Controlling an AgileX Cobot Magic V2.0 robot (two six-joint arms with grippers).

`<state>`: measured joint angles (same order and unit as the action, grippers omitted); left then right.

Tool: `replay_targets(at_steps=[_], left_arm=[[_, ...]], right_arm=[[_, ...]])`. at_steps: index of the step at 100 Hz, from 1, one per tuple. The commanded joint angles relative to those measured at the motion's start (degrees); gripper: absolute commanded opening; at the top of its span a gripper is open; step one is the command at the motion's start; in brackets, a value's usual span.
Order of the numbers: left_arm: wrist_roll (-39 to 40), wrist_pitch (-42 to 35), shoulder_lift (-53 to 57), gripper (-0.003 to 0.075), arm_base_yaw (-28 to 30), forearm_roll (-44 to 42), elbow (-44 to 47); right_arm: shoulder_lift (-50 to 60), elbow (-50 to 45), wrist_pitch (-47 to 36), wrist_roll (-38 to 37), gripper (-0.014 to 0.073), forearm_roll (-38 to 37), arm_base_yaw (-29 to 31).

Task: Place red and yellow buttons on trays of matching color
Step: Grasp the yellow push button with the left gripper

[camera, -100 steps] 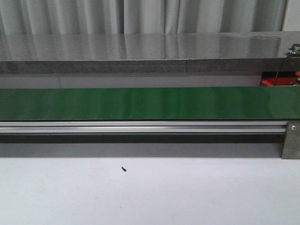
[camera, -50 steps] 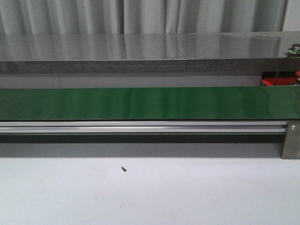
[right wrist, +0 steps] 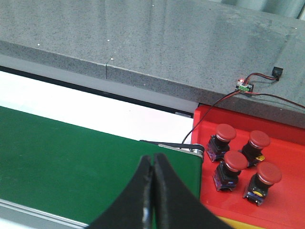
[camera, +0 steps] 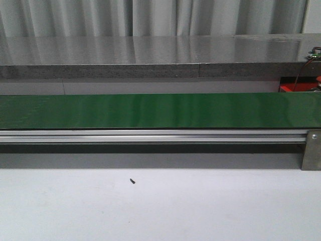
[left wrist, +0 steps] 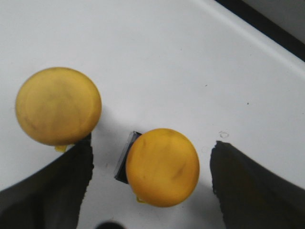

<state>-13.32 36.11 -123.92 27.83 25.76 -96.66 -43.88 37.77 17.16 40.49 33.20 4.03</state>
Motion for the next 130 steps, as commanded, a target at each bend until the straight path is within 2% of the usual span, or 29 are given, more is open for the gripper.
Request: replay_targets(at_steps=[1, 48, 67, 86, 98, 112, 130], left_arm=[[0.59, -2.55, 2.54, 0.0499, -0.08, 1.68, -1.79], [0.59, -7.01, 1.6, 0.0486, -1.25, 1.68, -1.79], [0.59, -7.01, 1.6, 0.0376, -1.25, 1.68, -1.79], [0.59, -7.01, 1.6, 0.0188, -1.25, 2.01, -1.79], [0.59, -6.06, 2.07, 0.0102, -1.25, 2.73, -1.83], [0.59, -3.75, 3.96, 0.0061, -1.25, 3.12, -1.83], [-0.04, -1.06, 8.74, 0.0061, -1.25, 3.12, -1.83]], right_arm=[[0.5, 1.59, -3.5, 0.03, -0.0068, 0.89, -0.11], [0.5, 1.59, -3.5, 0.03, -0.0068, 0.89, -0.11], [0.5, 1.59, -3.5, 0.03, -0.0068, 0.89, -0.11], [0.5, 1.59, -3.5, 0.03, -0.0068, 0.89, -0.11], [0.5, 1.59, -3.5, 0.03, -0.0068, 0.89, -0.11], [0.5, 1.59, -3.5, 0.03, -0.0068, 0.89, -0.11], [0.5, 1.59, -3.5, 0.03, -0.0068, 0.89, -0.11]])
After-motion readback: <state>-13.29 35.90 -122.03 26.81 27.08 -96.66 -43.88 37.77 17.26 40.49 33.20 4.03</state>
